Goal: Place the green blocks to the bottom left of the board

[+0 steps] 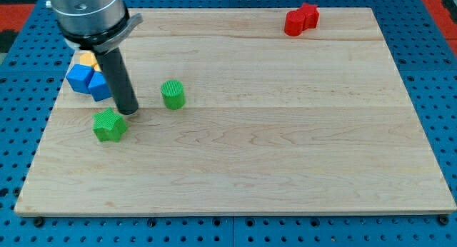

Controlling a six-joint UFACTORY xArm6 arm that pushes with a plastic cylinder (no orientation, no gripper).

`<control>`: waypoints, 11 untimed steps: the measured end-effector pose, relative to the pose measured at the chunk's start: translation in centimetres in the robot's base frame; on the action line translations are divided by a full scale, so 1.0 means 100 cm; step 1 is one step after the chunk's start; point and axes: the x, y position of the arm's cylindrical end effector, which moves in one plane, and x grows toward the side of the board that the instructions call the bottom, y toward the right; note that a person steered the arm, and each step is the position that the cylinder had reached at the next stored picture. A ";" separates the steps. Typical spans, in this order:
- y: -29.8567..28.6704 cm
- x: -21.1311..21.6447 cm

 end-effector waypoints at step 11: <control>0.008 0.011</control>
